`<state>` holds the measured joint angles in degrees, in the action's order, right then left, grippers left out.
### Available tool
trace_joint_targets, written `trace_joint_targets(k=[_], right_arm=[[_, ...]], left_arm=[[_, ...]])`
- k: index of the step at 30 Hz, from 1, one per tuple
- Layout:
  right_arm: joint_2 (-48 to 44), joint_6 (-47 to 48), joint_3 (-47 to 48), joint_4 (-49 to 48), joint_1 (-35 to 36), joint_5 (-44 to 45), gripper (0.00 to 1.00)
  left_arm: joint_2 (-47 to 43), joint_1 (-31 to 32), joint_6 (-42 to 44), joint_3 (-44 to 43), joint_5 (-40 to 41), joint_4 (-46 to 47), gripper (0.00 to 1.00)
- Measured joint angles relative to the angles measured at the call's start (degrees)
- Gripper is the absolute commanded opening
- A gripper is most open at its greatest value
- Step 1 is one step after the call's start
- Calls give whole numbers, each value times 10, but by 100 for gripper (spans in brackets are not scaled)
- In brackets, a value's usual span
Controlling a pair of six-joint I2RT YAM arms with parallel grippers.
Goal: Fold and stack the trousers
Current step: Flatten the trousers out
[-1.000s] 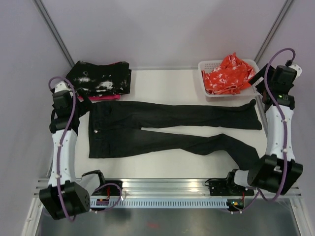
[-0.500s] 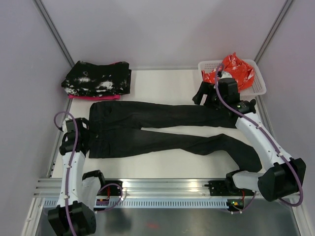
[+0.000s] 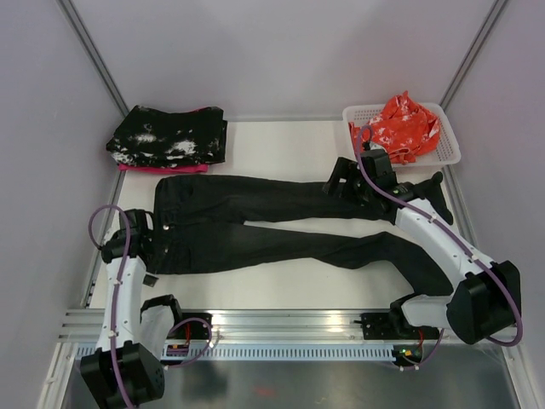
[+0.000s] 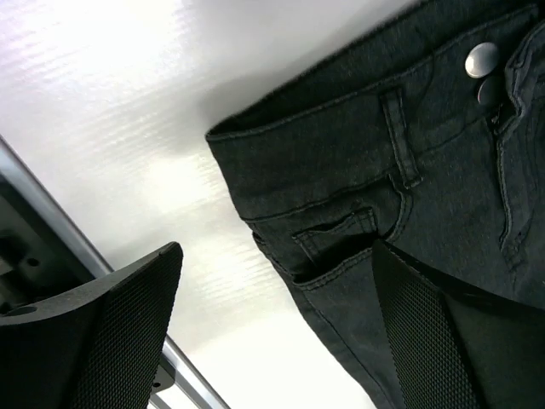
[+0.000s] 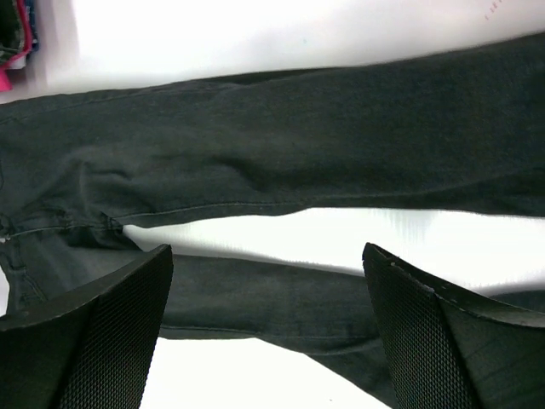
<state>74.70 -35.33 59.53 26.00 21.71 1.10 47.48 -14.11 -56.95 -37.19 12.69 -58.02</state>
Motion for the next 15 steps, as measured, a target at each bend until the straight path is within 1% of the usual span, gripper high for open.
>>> trace_joint_targets(k=[4, 8, 11, 15], right_arm=[[-9, -14, -25, 0, 0, 5, 98], [-7, -15, -26, 8, 0, 11, 98], [-7, -15, -26, 18, 0, 27, 98], [-8, -16, -26, 26, 0, 56, 98]], left_arm=[[1, 0, -4, 31, -27, 26, 91], [17, 0, -6, 71, -44, 69, 89], [26, 0, -7, 85, -50, 90, 88], [31, 0, -11, 104, -51, 125, 82]])
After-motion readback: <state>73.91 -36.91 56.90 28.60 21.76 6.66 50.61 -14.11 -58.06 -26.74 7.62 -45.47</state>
